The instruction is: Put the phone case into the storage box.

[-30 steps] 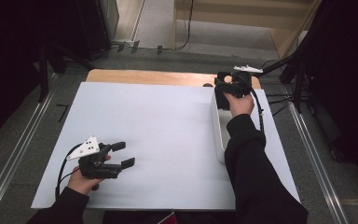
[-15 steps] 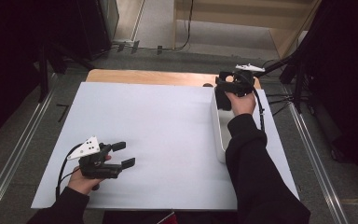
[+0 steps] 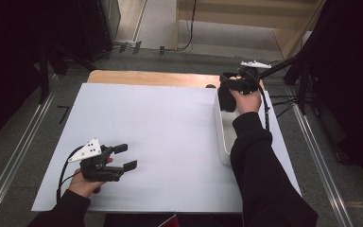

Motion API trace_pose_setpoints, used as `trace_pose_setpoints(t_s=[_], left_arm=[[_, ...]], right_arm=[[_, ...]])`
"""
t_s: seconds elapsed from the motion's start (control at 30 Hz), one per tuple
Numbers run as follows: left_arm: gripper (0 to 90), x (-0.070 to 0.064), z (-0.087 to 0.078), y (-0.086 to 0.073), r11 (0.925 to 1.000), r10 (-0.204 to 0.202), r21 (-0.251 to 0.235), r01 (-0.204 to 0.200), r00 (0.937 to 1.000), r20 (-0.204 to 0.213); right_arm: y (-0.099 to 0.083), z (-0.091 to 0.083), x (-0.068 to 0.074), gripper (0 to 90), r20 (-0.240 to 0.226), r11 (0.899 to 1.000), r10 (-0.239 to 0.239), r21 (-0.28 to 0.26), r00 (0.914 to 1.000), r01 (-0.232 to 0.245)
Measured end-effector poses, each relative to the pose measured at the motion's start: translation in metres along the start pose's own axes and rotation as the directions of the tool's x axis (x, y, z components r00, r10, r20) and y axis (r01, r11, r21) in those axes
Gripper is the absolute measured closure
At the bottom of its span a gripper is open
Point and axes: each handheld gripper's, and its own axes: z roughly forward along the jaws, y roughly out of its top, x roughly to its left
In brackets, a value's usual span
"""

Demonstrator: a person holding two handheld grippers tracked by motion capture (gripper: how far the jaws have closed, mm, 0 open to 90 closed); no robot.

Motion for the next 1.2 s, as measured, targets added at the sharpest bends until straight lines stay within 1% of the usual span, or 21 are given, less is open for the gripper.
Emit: trace_pose_setpoints(t_s=[0.03, 0.1, 0.17, 0.3, 0.47, 0.5, 0.6, 0.7, 0.87, 0.93, 1.0, 1.2], left_arm=[[22.9, 0.0, 0.0, 0.0, 1.0, -0.001, 0.001, 0.001, 1.0, 0.002], [22.9, -0.001, 0.001, 0.0, 1.0, -0.003, -0.001, 0.003, 1.0, 0.001], [22.9, -0.001, 0.001, 0.0, 1.0, -0.002, -0.001, 0.002, 1.0, 0.002], [22.9, -0.001, 0.001, 0.0, 1.0, -0.005, -0.001, 0.005, 1.0, 0.002], [22.9, -0.001, 0.001, 0.0, 1.0, -0.002, 0.0, 0.002, 1.0, 0.001], [22.9, 0.0, 0.001, 0.0, 1.0, -0.003, 0.0, 0.003, 1.0, -0.001], [22.9, 0.0, 0.001, 0.0, 1.0, -0.002, -0.002, 0.002, 1.0, -0.004], [22.9, 0.0, 0.001, 0.001, 1.0, -0.005, -0.005, 0.005, 1.0, -0.005], [22.9, 0.0, 0.001, 0.001, 1.0, -0.004, -0.001, 0.004, 1.0, -0.007], [22.9, 0.0, 0.001, 0.001, 1.0, -0.004, -0.004, 0.004, 0.9999, -0.009], [22.9, 0.001, 0.001, 0.001, 1.0, -0.006, -0.006, 0.006, 0.9999, -0.01], [22.9, 0.001, 0.001, 0.001, 1.0, -0.004, -0.004, 0.004, 1.0, -0.009]], right_arm=[[0.001, -0.001, 0.0, 0.9, -0.003, 1.0, 0.006, 0.001, 1.0, -0.006], [0.003, -0.002, 0.0, 0.9, 0.001, 1.0, 0.0, -0.003, 1.0, 0.0], [0.004, -0.003, 0.0, 0.9, 0.0, 1.0, 0.005, -0.011, 1.0, -0.005], [0.01, -0.008, 0.0, 0.9, 0.003, 1.0, -0.006, -0.022, 1.0, 0.006], [0.018, -0.017, 0.004, 0.9, -0.01, 0.999, -0.013, -0.034, 0.9999, 0.012], [0.019, -0.019, 0.005, 0.9, -0.015, 0.999, -0.017, -0.032, 0.9997, 0.016], [0.022, -0.024, 0.008, 0.9, -0.043, 0.999, -0.01, -0.034, 0.999, 0.008], [0.024, -0.029, 0.01, 0.9, -0.056, 0.999, -0.011, -0.033, 0.9984, 0.009], [0.024, -0.037, 0.015, 0.9, -0.093, 1.0, -0.014, -0.024, 0.9955, 0.012], [0.023, -0.041, 0.018, 1.0, -0.091, 0.999, -0.027, -0.032, 0.9955, 0.024], [0.02, -0.043, 0.021, 1.0, -0.11, 0.999, -0.032, -0.036, 0.9935, 0.028], [0.011, -0.05, 0.028, 1.0, -0.142, 0.999, -0.041, -0.026, 0.989, 0.038]])
